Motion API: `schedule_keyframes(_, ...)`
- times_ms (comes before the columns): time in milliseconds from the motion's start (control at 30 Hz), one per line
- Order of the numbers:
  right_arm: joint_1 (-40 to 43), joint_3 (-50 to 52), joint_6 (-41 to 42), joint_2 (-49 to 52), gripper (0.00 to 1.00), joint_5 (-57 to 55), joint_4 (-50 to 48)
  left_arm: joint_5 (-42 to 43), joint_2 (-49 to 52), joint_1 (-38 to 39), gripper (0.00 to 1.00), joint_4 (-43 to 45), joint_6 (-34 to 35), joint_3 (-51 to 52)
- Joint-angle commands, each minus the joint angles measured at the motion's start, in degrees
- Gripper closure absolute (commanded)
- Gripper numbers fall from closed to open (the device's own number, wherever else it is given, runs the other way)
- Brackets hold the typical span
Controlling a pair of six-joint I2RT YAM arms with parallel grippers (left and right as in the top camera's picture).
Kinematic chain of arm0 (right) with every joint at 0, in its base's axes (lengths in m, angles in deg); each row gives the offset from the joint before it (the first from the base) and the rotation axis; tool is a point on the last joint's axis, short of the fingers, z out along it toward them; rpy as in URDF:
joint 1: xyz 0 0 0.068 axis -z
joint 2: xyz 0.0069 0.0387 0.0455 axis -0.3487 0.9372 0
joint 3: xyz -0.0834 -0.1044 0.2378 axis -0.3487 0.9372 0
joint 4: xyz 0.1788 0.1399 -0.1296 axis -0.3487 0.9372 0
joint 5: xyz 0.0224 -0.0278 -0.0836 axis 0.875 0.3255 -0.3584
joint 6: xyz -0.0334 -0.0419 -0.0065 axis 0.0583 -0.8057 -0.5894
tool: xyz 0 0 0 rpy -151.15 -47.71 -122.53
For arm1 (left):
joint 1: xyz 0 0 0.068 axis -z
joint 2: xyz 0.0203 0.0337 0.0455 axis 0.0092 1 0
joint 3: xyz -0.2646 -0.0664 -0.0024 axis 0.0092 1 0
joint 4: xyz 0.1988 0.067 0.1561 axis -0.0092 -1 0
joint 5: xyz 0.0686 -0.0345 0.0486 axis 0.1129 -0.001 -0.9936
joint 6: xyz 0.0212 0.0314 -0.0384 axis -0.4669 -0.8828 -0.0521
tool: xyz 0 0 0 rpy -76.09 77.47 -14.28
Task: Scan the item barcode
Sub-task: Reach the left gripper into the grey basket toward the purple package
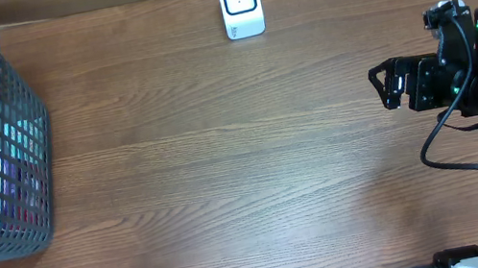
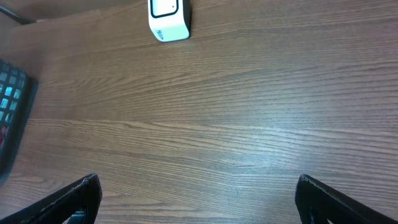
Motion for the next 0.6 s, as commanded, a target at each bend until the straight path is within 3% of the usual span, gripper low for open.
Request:
schedule_keyframes(0,-0.2,-1.5,0.1,-0.4,0.0,0.5,0.4,-3.8,5.6,0.0,0.06,0.8,1.1,-0.7)
schedule_keyframes(67,-0.2,-1.5,0.1,-0.4,0.0,0.5,0.9,-3.0,8.1,0.0,0.07,0.9,0.6,-0.7)
schedule_keyframes(133,-0.2,-1.5,0.2,-0.4,0.0,0.5,1.1,4.3,12.7,0.1,0.09,0.9,-7.6,-0.7)
schedule_keyframes(200,-0.2,-1.5,0.2,-0.3,0.0,0.5,1.0,7.1,15.0,0.1,0.09,-0.2,-11.2,-0.7)
schedule_keyframes(400,-0.2,-1.5,0.2,0.6,0.0,0.5,2.2,6.9,20.9,0.2,0.09,-1.0,-13.6,-0.7)
schedule_keyframes(567,-0.2,-1.5,0.2,2.1,0.0,0.5,3.0,7.1,25.4,1.3,0.16,-1.6,-15.5,-0.7)
